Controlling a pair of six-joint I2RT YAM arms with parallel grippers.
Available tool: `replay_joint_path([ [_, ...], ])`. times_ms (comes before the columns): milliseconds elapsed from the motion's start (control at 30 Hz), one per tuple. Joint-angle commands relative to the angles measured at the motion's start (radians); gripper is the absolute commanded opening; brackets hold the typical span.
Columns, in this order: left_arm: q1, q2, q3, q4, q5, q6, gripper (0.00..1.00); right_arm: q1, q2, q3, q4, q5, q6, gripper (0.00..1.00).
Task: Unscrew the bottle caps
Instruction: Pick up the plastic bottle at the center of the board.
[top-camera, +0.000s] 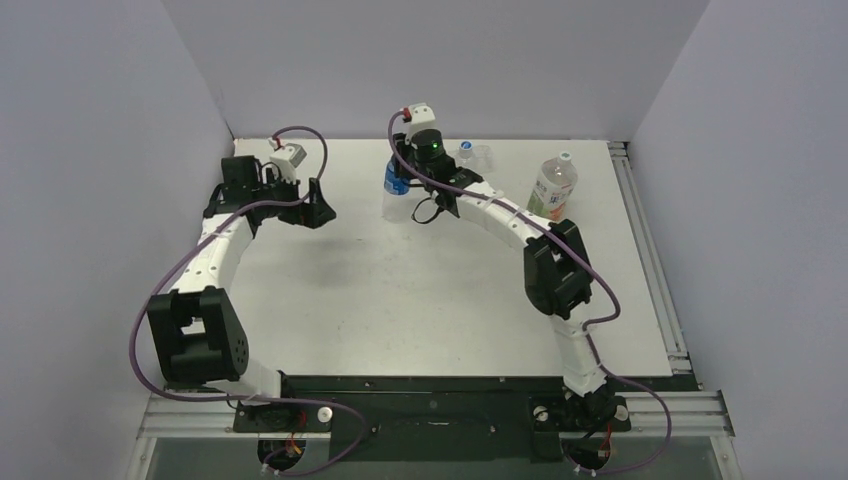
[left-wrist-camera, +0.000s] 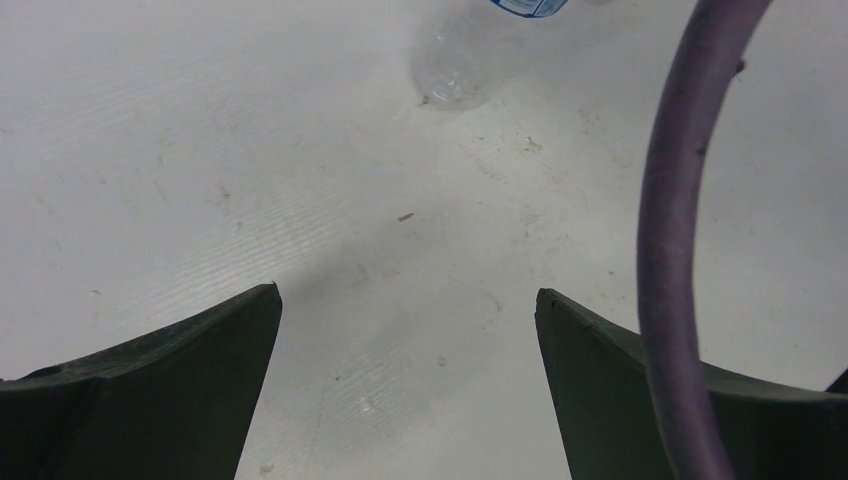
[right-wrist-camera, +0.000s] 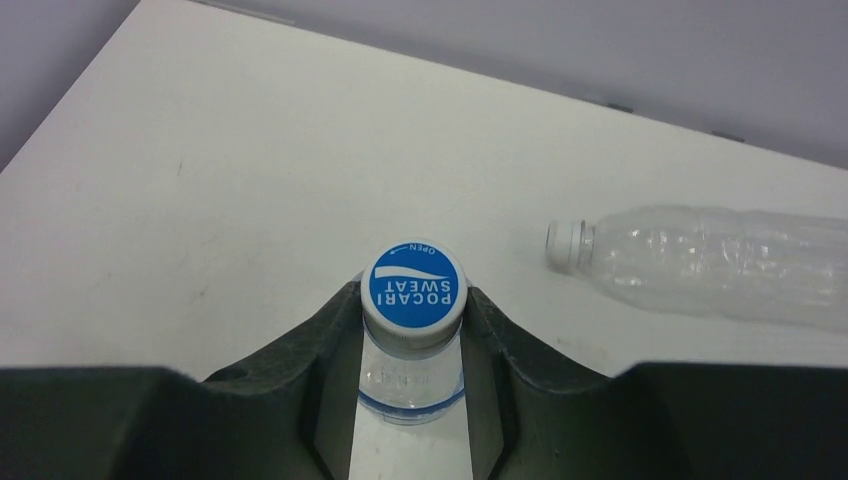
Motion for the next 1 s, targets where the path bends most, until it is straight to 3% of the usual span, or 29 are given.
replay_joint_path([
  [0,-0.020,-0.068,0.057,-0.177,0.173,0.106,0.97,0.017,-0.225,-0.159,0.069,-0.063,0.059,0.06],
  [200,-0.070,-0.180,0.100,-0.463,0.412,0.360,0.97,0.051,-0.520,-0.494,0.164,-0.178,0.141,0.05],
  [400,-0.123,-0.403,-0.026,-0.423,0.470,0.333,0.97,0.162,-0.801,-0.750,0.193,-0.131,0.200,0.05],
  [533,-0.149,-0.583,-0.132,-0.295,0.477,0.268,0.96,0.290,-0.927,-0.775,0.150,-0.002,0.201,0.07],
  [700,-0.211,-0.680,-0.194,-0.143,0.411,0.183,0.97,0.438,-0.975,-0.709,0.047,0.165,0.152,0.08],
  [967,-0.253,-0.791,-0.317,0.009,0.368,0.129,0.97,0.510,-1.003,-0.658,-0.058,0.248,0.107,0.07],
])
